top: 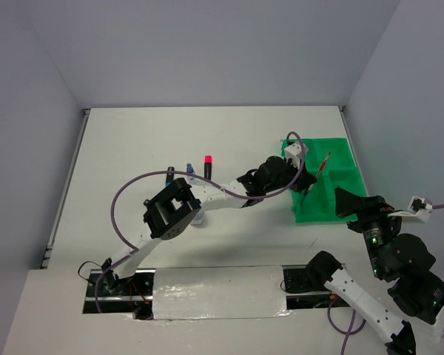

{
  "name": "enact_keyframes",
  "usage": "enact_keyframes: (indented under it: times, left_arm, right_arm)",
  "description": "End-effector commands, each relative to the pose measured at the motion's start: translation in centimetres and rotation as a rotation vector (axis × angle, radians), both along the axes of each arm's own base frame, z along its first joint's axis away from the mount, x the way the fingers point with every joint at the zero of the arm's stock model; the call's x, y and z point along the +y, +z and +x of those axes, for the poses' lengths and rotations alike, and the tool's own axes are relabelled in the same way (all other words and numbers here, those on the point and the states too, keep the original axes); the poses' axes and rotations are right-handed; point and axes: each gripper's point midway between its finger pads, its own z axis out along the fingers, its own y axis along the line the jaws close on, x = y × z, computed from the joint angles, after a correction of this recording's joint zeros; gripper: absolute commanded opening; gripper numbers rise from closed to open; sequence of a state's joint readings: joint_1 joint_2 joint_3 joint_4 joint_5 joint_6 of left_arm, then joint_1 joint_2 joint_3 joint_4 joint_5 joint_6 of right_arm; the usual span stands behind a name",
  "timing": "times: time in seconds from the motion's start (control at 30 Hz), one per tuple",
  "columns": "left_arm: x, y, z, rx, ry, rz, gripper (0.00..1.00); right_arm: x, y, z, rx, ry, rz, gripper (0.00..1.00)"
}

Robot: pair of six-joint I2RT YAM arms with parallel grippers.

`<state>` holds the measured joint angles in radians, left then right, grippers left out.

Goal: Sort the stationery into containers
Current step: Place the pen in the storage box.

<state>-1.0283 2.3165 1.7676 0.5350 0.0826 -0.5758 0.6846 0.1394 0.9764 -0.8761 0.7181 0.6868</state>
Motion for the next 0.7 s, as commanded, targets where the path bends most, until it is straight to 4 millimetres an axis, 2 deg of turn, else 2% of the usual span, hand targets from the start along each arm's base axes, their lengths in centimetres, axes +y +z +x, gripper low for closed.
enact_keyframes:
  times: [0.0, 0.2, 0.27, 0.4, 0.5, 0.6, 0.67]
  left_arm:
    - [-0.2, 0.5, 0.4, -0.027, 0.016, -0.048, 0.01]
    - [-0.1, -1.7, -0.3, 0.011, -0.006, -0.034, 0.00]
    - [-0.1, -2.0, -0.4, 0.012, -0.016, -0.029, 0.03]
    - [0.0, -2.6, -0.7, 0.020, -0.018, -0.018, 0.18]
    - [0.1, -3.0, -0.8, 0.024, -0.022, -0.013, 0.21]
    - [0.1, -3.1, -0.7, 0.035, -0.023, -0.016, 0.29]
    - [0.3, -2.8, -0.7, 0.042, -0.014, -0.024, 0.43]
  right_arm:
    - [0.0, 0.1, -0.1, -0.008, 0.010, -0.027, 0.86]
    - [1.1, -0.3, 0.7, -0.007, 0.036, -0.050, 0.86]
    - [1.5, -0.5, 0.9, 0.002, 0.049, -0.060, 0.87]
    - [2.0, -0.8, 1.2, 0.012, 0.062, -0.065, 0.87]
    - [2.1, -0.7, 1.2, 0.000, 0.071, -0.059, 0.87]
    - [2.2, -0.6, 1.2, -0.001, 0.071, -0.058, 0.87]
    - [2.3, -0.6, 1.2, -0.001, 0.077, -0.059, 0.87]
